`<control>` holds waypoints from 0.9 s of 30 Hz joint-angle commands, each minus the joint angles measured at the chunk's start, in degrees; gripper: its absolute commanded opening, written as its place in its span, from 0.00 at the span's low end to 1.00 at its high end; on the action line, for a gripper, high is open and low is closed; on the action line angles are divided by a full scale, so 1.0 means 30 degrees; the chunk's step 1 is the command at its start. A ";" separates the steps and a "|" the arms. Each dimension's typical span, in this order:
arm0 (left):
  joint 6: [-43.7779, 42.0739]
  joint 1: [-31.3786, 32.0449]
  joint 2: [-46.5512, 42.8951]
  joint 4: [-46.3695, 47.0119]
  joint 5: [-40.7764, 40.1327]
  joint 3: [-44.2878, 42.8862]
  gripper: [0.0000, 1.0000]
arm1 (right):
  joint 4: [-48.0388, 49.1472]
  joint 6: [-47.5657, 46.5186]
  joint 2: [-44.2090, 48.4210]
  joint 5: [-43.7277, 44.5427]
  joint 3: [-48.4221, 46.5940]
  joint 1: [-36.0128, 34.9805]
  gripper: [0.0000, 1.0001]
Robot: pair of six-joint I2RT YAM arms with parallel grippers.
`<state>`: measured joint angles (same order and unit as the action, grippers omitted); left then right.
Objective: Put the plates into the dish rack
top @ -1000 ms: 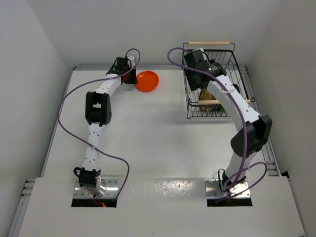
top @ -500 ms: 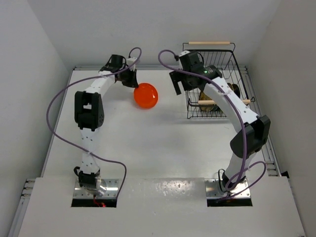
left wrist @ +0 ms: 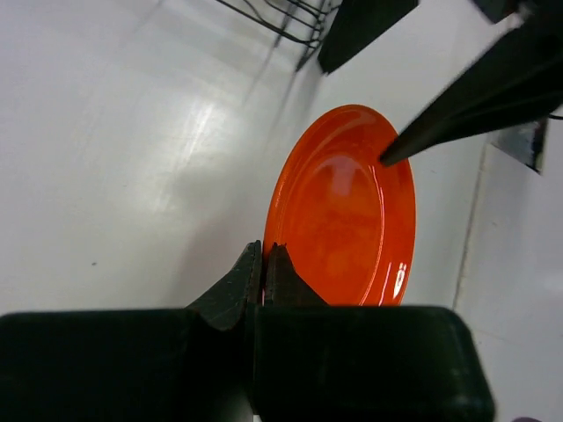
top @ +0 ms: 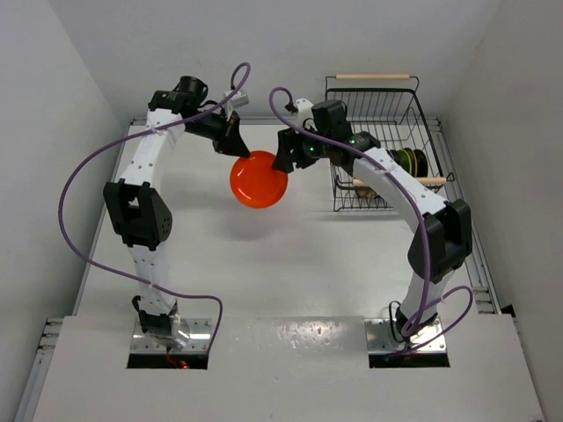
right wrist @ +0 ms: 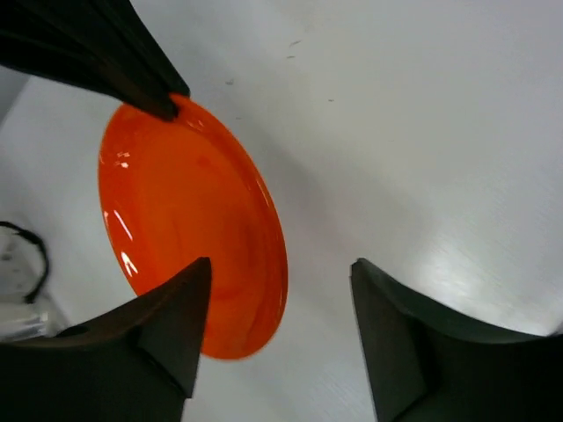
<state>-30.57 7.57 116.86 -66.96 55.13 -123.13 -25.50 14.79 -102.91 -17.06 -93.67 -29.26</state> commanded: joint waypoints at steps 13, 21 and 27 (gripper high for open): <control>0.4220 0.0462 -0.1658 0.2244 0.0096 0.0614 0.40 | 0.4867 0.3129 0.2163 -0.2199 0.3916 0.0024 0.00; 0.7025 0.0464 -0.1658 0.3978 -1.4202 0.0438 1.00 | -0.0577 -0.0380 0.4217 1.1232 0.0028 0.0581 0.00; 0.6996 0.0464 -0.2008 0.4390 -1.7058 0.0438 1.00 | -0.1814 -0.2490 0.3750 1.8595 -0.1970 0.2337 0.00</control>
<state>-11.25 9.02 114.85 -56.07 12.95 -121.08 -28.91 13.04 -92.71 21.17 -96.90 -24.38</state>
